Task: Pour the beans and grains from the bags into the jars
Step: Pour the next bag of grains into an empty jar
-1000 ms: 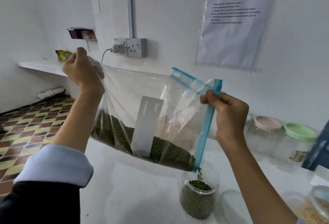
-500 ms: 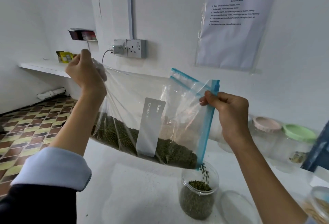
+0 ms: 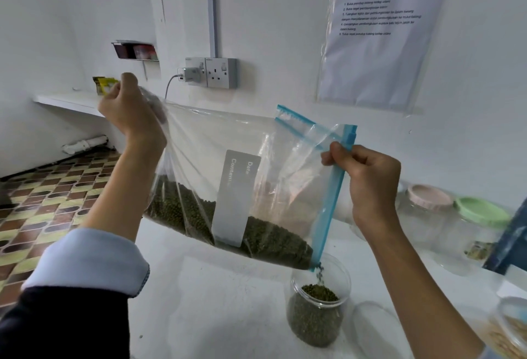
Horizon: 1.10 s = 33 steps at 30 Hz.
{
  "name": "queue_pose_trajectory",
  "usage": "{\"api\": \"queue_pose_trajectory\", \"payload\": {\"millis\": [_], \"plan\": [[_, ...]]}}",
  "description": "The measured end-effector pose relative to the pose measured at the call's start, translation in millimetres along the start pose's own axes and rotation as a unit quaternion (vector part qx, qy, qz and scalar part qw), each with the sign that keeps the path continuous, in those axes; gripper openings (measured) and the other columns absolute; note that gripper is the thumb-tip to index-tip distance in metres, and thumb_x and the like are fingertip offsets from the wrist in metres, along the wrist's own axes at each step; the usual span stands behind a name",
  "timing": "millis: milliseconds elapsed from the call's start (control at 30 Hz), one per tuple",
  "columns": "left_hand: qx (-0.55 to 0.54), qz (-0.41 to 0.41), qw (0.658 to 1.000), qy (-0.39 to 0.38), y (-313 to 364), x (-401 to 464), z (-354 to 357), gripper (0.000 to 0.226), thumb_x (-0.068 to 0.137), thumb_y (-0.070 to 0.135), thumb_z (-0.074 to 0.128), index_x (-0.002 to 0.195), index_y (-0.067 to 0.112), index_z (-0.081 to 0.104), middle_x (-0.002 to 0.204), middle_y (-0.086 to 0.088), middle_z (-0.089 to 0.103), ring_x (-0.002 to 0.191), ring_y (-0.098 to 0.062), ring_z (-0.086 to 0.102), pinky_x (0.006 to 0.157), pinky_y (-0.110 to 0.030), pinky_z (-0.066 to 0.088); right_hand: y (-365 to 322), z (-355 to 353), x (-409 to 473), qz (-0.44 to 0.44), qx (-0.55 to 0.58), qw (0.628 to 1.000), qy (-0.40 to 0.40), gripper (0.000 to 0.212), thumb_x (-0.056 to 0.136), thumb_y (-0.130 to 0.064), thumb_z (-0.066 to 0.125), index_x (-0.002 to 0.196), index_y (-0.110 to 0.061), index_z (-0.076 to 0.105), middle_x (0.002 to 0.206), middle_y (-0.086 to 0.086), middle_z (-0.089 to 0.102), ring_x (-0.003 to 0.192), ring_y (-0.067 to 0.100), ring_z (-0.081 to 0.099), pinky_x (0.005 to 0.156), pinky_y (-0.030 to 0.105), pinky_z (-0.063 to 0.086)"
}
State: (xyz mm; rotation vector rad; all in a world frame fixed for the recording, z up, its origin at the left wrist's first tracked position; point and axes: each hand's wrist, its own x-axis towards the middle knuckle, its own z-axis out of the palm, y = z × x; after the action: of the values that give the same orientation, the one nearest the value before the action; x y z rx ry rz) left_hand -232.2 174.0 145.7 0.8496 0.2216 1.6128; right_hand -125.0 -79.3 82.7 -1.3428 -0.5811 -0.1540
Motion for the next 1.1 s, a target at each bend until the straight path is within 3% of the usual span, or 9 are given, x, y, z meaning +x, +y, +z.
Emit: {"api": "queue_pose_trajectory", "payload": {"millis": [100,233,400,533,633,767,867,1100], "plan": [[0.003,0.002,1.000,0.003,1,0,-1,0.041,0.078,-0.003,0.042,0.042,0.013,0.030,0.027,0.003,0.024,0.024,-0.017,0.024,0.034,-0.018,0.012,-3,-3,0,0.011,-0.011,0.999,-0.046,0.013,0.085,-0.016,0.068,0.075,-0.008,0.073,0.066,-0.008,0.071,0.067,-0.004,0.064,0.068,0.001,0.043],[-0.013,-0.003,1.000,0.006,2,-2,-2,0.049,0.078,-0.004,0.041,0.035,0.018,0.029,0.028,0.004,0.022,0.024,-0.016,0.020,0.037,-0.017,0.013,-3,-9,2,0.017,-0.001,1.000,-0.025,0.014,0.084,-0.017,0.069,0.077,-0.007,0.074,0.068,-0.006,0.072,0.068,-0.003,0.065,0.069,0.003,0.044],[0.014,0.008,1.000,-0.009,-4,-3,-5,0.038,0.075,-0.002,0.042,0.042,0.013,0.031,0.030,-0.001,0.026,0.024,-0.019,0.023,0.035,-0.023,0.012,1,-6,-1,0.011,0.008,1.000,0.021,0.014,0.085,-0.016,0.068,0.078,-0.005,0.073,0.063,-0.012,0.069,0.065,-0.008,0.063,0.064,0.000,0.041],[0.021,0.007,1.000,-0.011,-7,-4,-3,0.038,0.076,-0.001,0.043,0.043,0.013,0.031,0.029,-0.002,0.025,0.025,-0.019,0.024,0.036,-0.023,0.011,3,-2,-1,0.019,-0.017,1.000,0.014,0.012,0.085,-0.018,0.069,0.078,-0.009,0.073,0.064,-0.016,0.068,0.067,-0.011,0.061,0.065,-0.001,0.041],[0.017,0.004,1.000,-0.010,-8,-3,-3,0.038,0.076,-0.001,0.043,0.043,0.013,0.030,0.029,-0.001,0.024,0.025,-0.019,0.024,0.036,-0.022,0.011,3,-2,4,0.025,-0.019,0.999,0.026,0.014,0.086,-0.019,0.068,0.079,-0.007,0.073,0.071,-0.011,0.068,0.064,-0.013,0.060,0.065,-0.001,0.042],[0.006,0.004,1.000,-0.007,-6,-2,-2,0.039,0.076,-0.002,0.043,0.043,0.014,0.029,0.029,0.001,0.022,0.024,-0.019,0.024,0.037,-0.024,0.010,6,0,6,0.030,-0.010,0.997,0.063,0.015,0.085,-0.020,0.068,0.076,-0.009,0.072,0.070,-0.010,0.068,0.062,-0.011,0.060,0.069,0.009,0.045],[0.016,0.010,1.000,-0.016,-7,-3,0,0.040,0.077,-0.002,0.044,0.042,0.013,0.031,0.029,0.002,0.023,0.025,-0.018,0.024,0.036,-0.024,0.012,6,5,3,0.028,-0.015,0.999,0.024,0.014,0.085,-0.017,0.068,0.075,-0.008,0.071,0.068,-0.009,0.068,0.063,-0.010,0.061,0.064,0.003,0.043],[0.017,0.016,1.000,-0.011,-4,1,-2,0.039,0.078,-0.002,0.042,0.043,0.012,0.033,0.027,0.000,0.025,0.024,-0.019,0.023,0.035,-0.023,0.013,5,6,-1,0.014,-0.004,0.999,0.029,0.014,0.086,-0.017,0.067,0.079,-0.006,0.072,0.069,-0.008,0.069,0.065,-0.011,0.061,0.064,0.000,0.042]]}}
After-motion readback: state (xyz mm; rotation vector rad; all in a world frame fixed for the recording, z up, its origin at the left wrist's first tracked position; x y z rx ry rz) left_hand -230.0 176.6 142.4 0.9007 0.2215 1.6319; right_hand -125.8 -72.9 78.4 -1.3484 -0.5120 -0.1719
